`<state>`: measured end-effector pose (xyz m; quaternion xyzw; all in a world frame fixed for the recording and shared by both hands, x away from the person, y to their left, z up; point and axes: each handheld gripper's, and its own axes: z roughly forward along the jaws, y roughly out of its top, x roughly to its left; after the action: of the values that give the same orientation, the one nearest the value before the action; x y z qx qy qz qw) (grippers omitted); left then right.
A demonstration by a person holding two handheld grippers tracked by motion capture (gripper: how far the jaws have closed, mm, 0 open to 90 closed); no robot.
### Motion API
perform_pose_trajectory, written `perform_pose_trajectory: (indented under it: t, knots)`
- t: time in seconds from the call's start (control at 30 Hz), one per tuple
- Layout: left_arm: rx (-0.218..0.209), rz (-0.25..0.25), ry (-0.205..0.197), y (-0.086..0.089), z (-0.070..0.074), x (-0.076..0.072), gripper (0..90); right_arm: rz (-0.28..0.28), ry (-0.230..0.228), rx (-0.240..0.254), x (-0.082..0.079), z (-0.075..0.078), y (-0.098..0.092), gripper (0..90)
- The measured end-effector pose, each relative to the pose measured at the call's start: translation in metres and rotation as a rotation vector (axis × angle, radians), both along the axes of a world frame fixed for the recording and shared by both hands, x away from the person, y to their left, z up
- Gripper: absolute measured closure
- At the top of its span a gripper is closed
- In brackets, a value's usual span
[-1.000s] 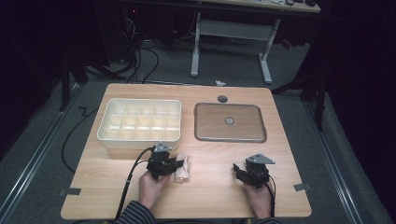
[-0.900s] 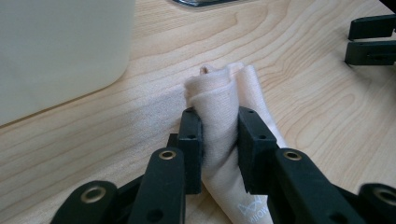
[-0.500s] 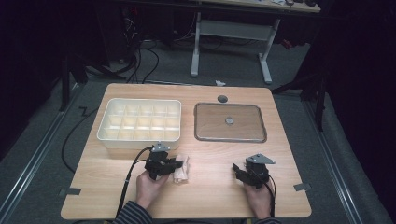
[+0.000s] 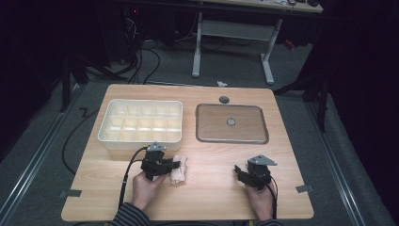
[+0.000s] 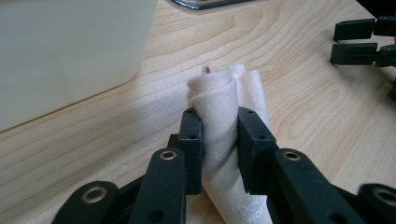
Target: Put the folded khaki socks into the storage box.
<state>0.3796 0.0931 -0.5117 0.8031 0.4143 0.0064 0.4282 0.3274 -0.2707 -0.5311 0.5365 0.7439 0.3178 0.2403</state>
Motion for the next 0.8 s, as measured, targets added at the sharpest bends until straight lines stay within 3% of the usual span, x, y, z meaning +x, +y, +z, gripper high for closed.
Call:
perform_pose_trajectory:
  t: [0.1, 0.33, 0.43, 0.67, 0.8]
  knots:
    - [-0.024, 0.000, 0.010, 0.004, 0.002, -0.002, 73.8, -0.001, 0.000, 0.002, 0.000, 0.000, 0.000, 40.6]
    - [-0.030, 0.011, 0.020, 0.011, 0.006, -0.002, 73.8, -0.003, 0.002, 0.009, 0.000, 0.000, -0.001, 40.4]
    - [-0.020, 0.004, 0.014, 0.013, 0.007, -0.003, 73.8, -0.003, 0.002, 0.009, 0.000, 0.000, -0.001, 40.4]
    - [-0.041, 0.028, 0.005, 0.025, 0.013, -0.005, 73.8, -0.001, 0.002, 0.013, 0.000, 0.000, -0.001, 41.0]
    - [-0.011, 0.051, -0.005, 0.032, 0.019, -0.005, 73.8, -0.001, 0.000, 0.011, 0.000, 0.000, -0.001, 41.9]
